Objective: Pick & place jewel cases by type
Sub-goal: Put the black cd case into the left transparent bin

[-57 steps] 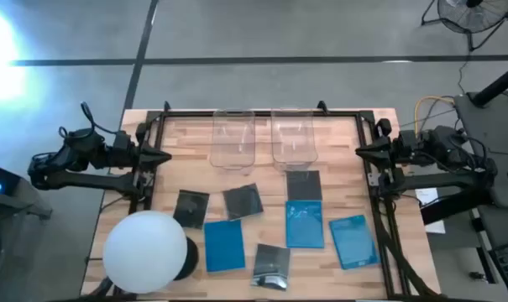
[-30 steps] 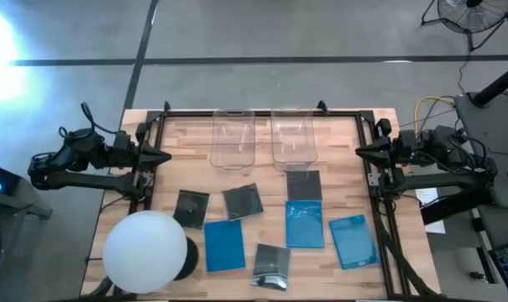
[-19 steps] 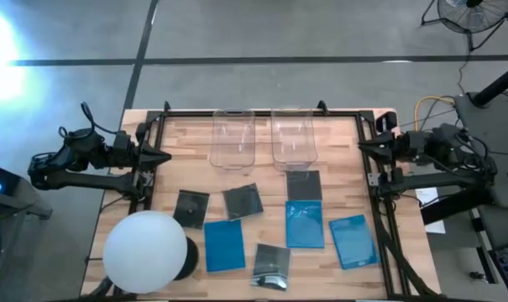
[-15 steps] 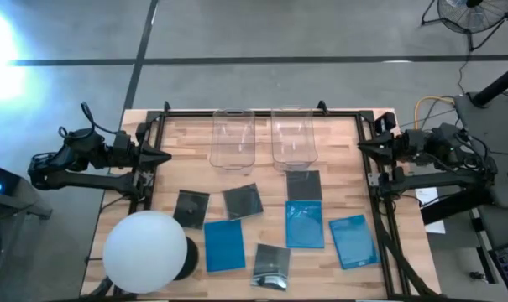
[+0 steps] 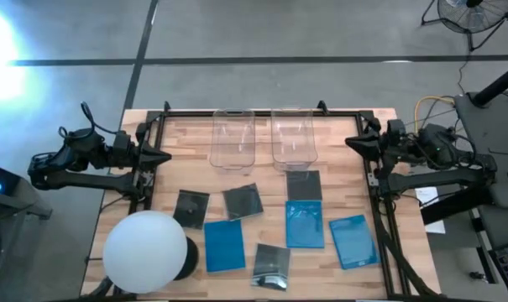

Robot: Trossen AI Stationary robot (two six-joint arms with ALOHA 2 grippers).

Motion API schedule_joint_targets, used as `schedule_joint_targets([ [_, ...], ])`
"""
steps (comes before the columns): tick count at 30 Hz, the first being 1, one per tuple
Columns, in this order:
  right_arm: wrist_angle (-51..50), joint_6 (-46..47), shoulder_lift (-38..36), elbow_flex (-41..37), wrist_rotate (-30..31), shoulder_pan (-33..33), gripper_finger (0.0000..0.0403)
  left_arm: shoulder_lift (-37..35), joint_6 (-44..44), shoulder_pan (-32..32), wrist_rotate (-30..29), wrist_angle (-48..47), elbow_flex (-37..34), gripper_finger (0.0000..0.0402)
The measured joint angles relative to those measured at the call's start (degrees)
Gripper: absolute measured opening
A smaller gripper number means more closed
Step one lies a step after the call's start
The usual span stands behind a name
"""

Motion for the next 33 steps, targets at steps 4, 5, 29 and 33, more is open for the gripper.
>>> schedule_joint_targets([
  [4,-1.8,3.8,2.0,0.0,-0.5,0.0,0.0029,0.0,0.7,0.0,-2.3,0.6,0.0,0.0],
  [5,-1.9,5.5,2.7,0.0,0.1,0.0,0.0029,0.3,-0.2,0.0,-2.3,1.7,0.0,0.0],
  [29,-1.1,48.5,38.5,0.1,-4.3,1.1,0.0029,5.5,-30.6,0.0,-13.1,19.5,0.0,0.0],
  [33,-4.1,54.0,42.8,0.1,-4.8,3.6,0.0029,6.1,-31.0,0.0,-15.4,19.5,0.0,0.0],
])
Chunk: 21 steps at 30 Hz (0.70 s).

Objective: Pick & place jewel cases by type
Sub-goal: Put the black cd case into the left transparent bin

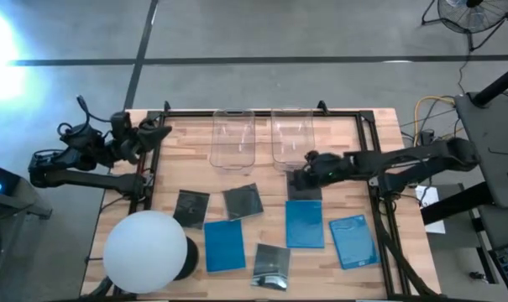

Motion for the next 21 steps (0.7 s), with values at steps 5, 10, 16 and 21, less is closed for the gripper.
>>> schedule_joint_targets([
  [5,1.0,5.6,5.6,0.0,-1.2,3.5,0.0053,3.7,-0.1,0.0,10.8,4.1,0.0,0.0001],
  [10,4.9,7.5,9.9,0.0,-1.2,4.6,0.0115,10.8,-1.3,0.0,12.8,6.7,0.1,0.0021],
  [16,11.1,7.5,14.6,0.7,-1.2,4.0,0.0196,19.0,-5.3,0.1,10.4,4.3,0.7,0.0078],
  [21,18.3,7.8,19.3,0.9,-2.8,3.1,0.0238,25.2,-8.2,1.1,8.2,-7.5,4.5,0.0111],
])
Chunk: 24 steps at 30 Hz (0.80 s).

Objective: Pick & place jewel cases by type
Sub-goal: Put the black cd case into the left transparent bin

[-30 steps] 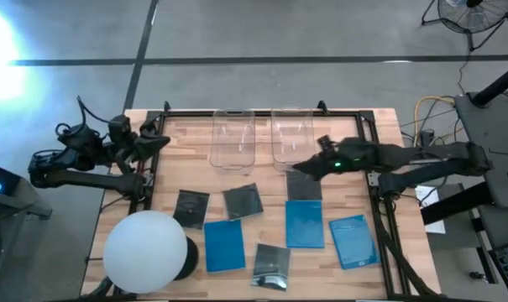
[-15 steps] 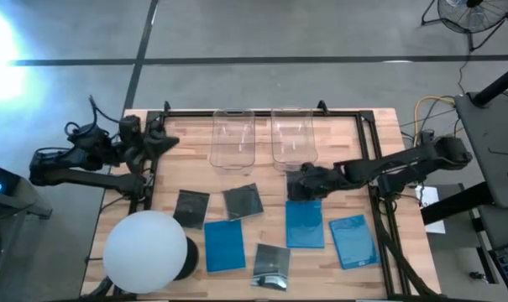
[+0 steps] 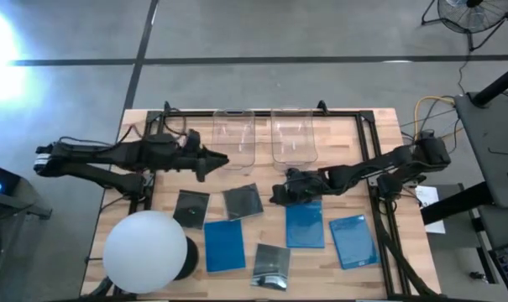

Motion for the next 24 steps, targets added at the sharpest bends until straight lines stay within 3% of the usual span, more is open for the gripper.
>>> schedule_joint_targets([
  [6,9.0,1.4,6.6,0.0,-5.8,-2.4,0.0258,9.8,-5.8,1.2,0.7,-17.6,6.5,0.0121],
  [10,11.2,2.3,10.8,0.5,-6.7,-3.8,0.026,16.2,-6.4,3.1,2.5,-27.8,10.0,0.0121],
  [16,11.1,-1.4,15.5,3.3,-7.6,-5.5,0.0254,21.7,-6.8,5.0,14.4,-30.3,9.8,0.0121],
  [24,10.5,-5.9,19.7,8.0,-10.3,-6.1,0.0254,24.0,-6.5,4.3,19.5,-34.5,6.1,0.0121],
])
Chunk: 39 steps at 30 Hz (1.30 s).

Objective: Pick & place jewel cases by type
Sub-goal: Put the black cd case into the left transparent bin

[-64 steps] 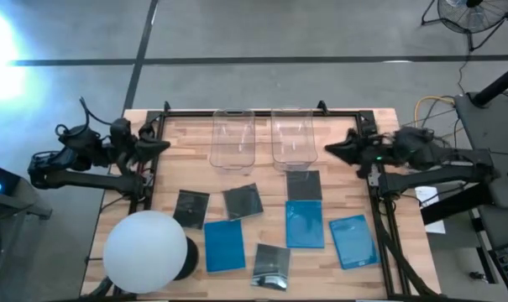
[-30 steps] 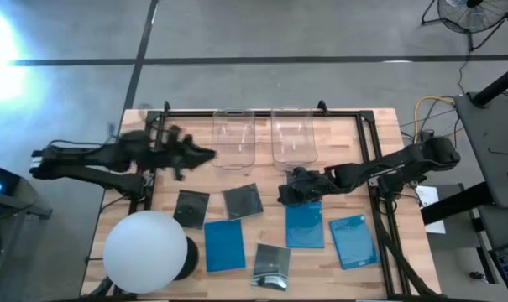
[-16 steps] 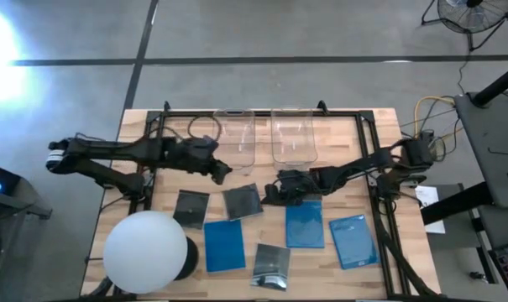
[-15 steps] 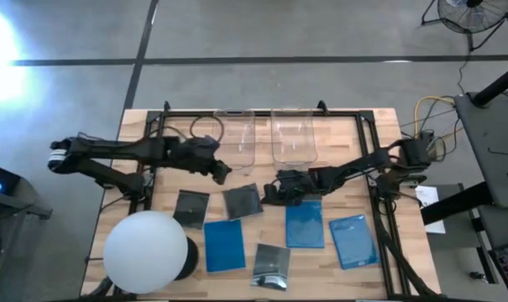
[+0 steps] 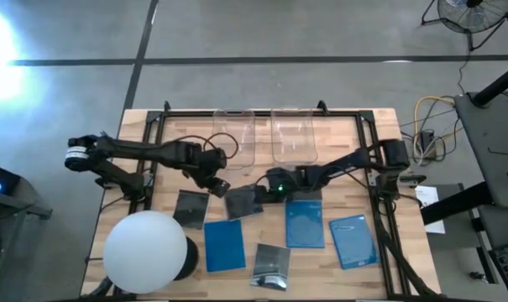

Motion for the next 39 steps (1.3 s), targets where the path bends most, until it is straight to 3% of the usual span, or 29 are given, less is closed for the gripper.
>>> schedule_joint_targets([
  [6,-4.6,-0.4,0.3,0.3,0.3,0.0,0.0249,-0.8,0.2,-1.5,2.6,0.6,-5.2,0.0121],
  [17,-4.8,2.4,1.5,1.9,0.4,0.4,0.0249,2.3,-6.6,-3.5,4.4,21.4,-15.3,0.0121],
  [25,-4.9,2.5,5.0,5.5,-0.7,0.7,0.0249,8.0,-6.2,-3.7,3.4,25.6,-17.0,0.0121],
  [31,-6.1,-1.6,6.7,8.8,-1.2,0.8,0.0247,10.7,-3.1,-3.7,3.4,25.5,-16.5,0.0121],
  [39,-6.3,-14.3,6.4,12.9,-1.7,0.6,0.0235,11.5,0.2,-3.8,3.0,26.1,-17.1,0.0121],
])
